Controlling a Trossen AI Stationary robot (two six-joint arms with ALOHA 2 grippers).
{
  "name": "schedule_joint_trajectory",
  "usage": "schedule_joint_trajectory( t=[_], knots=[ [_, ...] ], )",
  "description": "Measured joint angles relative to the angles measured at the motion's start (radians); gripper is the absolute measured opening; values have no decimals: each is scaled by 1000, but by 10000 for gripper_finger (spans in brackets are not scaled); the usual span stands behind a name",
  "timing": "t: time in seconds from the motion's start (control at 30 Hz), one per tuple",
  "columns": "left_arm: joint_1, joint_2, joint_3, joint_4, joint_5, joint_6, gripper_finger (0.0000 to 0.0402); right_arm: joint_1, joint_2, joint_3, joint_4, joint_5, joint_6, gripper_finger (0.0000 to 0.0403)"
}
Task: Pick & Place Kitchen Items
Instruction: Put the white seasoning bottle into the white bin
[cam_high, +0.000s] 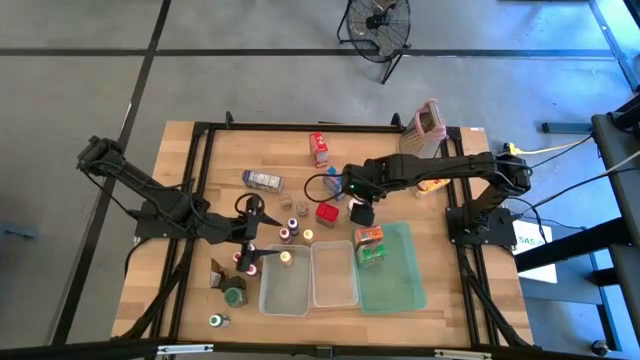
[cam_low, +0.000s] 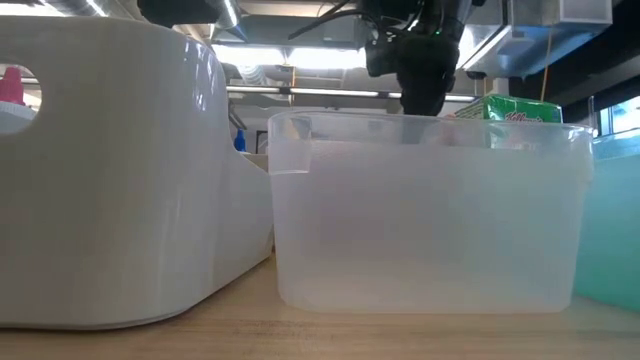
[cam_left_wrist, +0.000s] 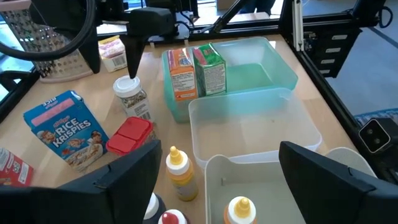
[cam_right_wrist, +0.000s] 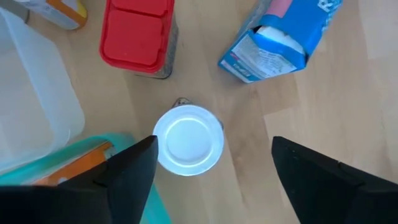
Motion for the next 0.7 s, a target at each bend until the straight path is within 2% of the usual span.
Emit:
schedule_joint_trajectory(
  t=[0.27,0.7],
  knots=[
    [0,0,0,0,0,0,322,-9,0,-1,9,-25,-16,332],
    [0,0,0,0,0,-1,322,-34,3,-86,91,-61,-43,332]
  ],
)
